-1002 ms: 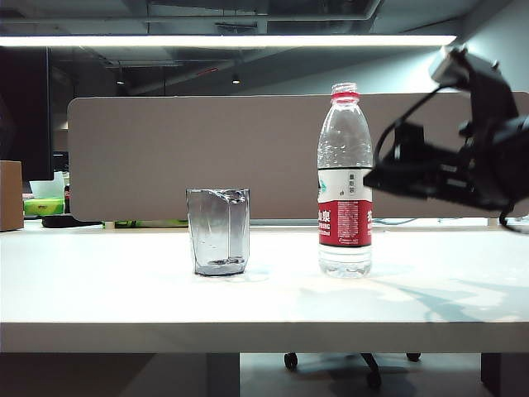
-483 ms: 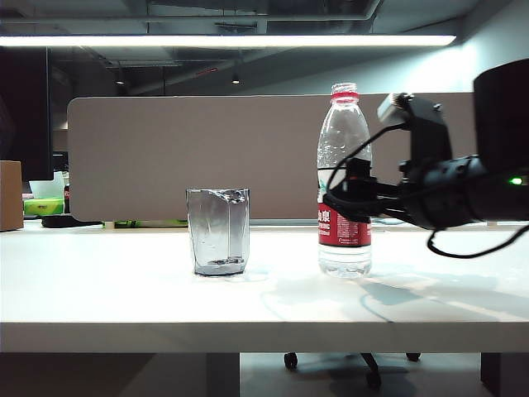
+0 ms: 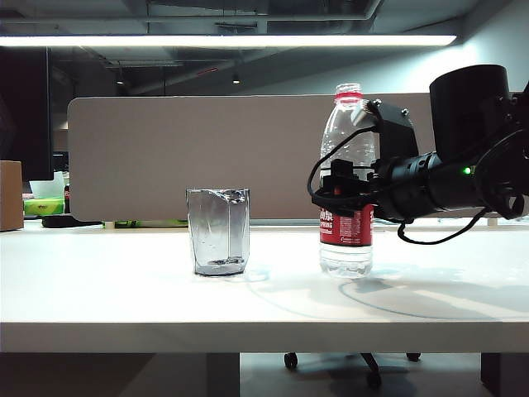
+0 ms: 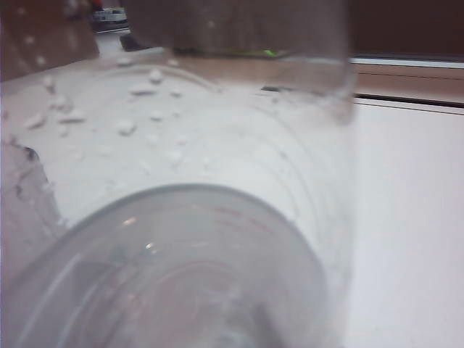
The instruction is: Pick up the mineral water bottle on the table and pour water into the mug until it's half full.
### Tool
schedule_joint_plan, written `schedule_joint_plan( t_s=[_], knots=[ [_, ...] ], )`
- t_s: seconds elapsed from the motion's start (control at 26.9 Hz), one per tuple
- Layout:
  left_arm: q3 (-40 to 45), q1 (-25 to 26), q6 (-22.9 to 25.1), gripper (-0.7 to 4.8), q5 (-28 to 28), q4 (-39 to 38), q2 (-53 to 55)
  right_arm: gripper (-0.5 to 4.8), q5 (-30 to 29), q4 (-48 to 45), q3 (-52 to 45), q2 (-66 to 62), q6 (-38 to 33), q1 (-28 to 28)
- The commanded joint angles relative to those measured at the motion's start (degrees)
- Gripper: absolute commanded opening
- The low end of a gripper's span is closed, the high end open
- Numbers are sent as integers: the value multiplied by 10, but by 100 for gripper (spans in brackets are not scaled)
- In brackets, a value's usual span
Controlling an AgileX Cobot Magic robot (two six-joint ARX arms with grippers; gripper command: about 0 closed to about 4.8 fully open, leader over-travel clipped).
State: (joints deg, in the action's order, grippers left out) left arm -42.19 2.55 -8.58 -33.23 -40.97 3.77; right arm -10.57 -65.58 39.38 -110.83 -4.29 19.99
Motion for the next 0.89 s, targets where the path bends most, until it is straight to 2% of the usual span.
schedule_joint_plan(
  t_s=[0.04, 0.19, 0.26, 0.3, 0.45, 0.52, 0.74, 0.89],
  knots=[
    [-2, 0, 2, -5, -2, 8, 1, 229, -3, 0, 2, 2, -1, 0],
    [-2, 0, 2, -5, -2, 7, 1, 228, -7, 85, 2, 43, 54, 1],
    [-2, 0, 2, -5, -2, 7, 1, 228, 2, 165, 5, 93, 115, 1],
    [-2, 0, 2, -5, -2, 7, 1, 229, 20, 242, 22, 123, 146, 1],
    [-2, 0, 2, -5, -2, 8, 1, 229, 56, 451, 106, 159, 229, 2],
    [-2, 0, 2, -5, -2, 7, 1, 230, 117, 555, 177, 160, 309, 19],
    [-2, 0, 2, -5, -2, 8, 1, 230, 230, 665, 272, 159, 416, 59],
    [-2, 0, 2, -5, -2, 8, 1, 230, 267, 711, 312, 150, 438, 70]
  ],
)
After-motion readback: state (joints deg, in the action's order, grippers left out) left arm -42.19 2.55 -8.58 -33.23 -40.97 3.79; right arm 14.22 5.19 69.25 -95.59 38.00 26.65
